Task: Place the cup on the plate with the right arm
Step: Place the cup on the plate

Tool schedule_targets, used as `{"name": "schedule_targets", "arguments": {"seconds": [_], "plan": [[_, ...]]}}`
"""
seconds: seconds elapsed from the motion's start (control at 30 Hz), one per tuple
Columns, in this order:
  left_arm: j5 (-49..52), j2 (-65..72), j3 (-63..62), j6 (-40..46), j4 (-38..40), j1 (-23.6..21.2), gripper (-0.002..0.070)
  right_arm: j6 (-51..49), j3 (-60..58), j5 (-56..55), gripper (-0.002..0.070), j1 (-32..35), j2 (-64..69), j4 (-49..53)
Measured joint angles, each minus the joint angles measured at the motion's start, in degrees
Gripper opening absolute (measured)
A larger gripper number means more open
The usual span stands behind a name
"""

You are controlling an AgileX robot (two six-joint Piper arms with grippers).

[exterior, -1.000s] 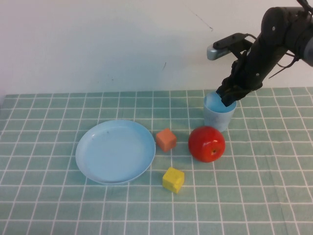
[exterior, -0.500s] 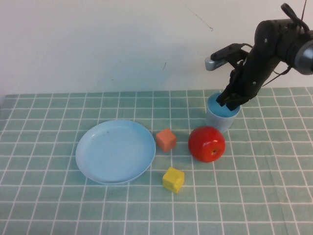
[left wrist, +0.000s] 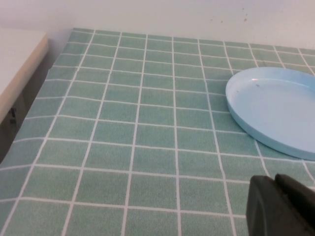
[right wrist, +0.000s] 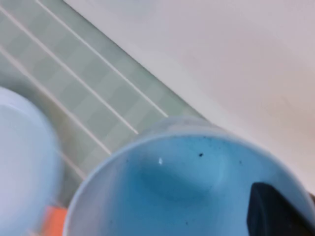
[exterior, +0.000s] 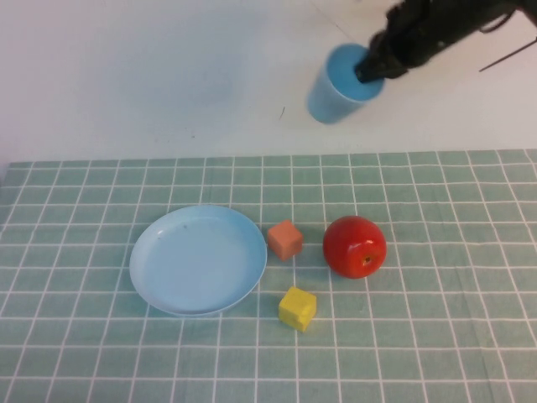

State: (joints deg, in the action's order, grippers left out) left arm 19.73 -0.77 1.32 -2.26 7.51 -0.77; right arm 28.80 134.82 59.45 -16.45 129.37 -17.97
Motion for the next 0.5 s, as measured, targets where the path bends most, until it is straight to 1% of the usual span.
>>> {"name": "schedule_targets", "arguments": {"seconds": [0.1, 0.2, 0.3, 0.5], "plan": [[0.0, 0.0, 0.0, 0.0, 0.0, 0.0, -0.0003, 3.1, 1.2, -0.1, 0.0018, -2.5, -1.0, -6.1], [0.0, 0.0, 0.0, 0.0, 0.0, 0.0, -0.0003, 4.2, 1.3, 0.0, 0.0018, -7.4, -1.0, -7.7], [0.0, 0.0, 0.0, 0.0, 0.0, 0.0, -0.0003, 4.8, 1.4, 0.5, 0.0018, -12.9, 0.3, -7.4], [0.0, 0.0, 0.0, 0.1, 0.0, 0.0, -0.0003, 5.2, 1.4, 2.6, 0.0018, -22.4, 5.0, -1.2]]}}
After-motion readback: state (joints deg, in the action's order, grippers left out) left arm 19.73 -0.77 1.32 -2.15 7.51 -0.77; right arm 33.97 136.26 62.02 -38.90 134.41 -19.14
